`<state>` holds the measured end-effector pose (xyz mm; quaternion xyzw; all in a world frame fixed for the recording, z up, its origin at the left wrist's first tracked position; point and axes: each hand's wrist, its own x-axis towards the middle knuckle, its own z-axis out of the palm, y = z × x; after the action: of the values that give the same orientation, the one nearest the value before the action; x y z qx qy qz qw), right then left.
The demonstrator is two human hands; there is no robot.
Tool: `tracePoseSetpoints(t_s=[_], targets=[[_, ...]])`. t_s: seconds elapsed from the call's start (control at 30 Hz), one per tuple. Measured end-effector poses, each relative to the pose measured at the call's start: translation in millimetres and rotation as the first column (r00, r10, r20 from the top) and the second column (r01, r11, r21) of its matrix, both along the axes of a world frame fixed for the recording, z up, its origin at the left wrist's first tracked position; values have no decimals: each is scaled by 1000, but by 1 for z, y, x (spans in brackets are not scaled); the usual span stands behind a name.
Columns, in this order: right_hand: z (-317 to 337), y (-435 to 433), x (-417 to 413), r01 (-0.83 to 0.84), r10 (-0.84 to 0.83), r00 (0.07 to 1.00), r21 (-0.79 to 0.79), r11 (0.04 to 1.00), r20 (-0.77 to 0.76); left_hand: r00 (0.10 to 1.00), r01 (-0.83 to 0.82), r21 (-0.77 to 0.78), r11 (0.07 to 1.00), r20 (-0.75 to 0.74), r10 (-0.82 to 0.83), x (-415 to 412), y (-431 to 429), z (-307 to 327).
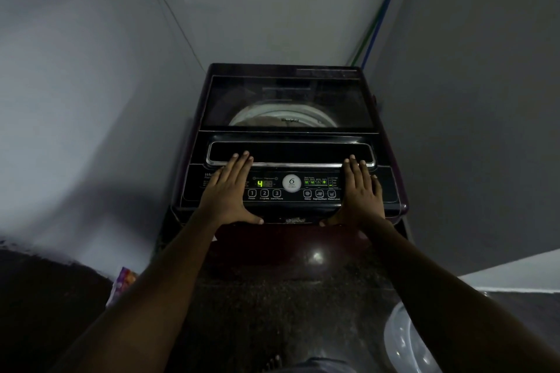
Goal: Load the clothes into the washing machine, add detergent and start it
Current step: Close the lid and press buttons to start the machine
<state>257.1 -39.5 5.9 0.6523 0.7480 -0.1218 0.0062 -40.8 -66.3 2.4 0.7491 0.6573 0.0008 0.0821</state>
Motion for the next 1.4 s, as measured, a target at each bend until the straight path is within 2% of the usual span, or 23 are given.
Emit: tracePoseSetpoints(t_s=[1.4], targets=[[-1,0,-1,6,-6,1000,5,1000,0,1000,11,2,1000,1,-11,-2,1,-4]])
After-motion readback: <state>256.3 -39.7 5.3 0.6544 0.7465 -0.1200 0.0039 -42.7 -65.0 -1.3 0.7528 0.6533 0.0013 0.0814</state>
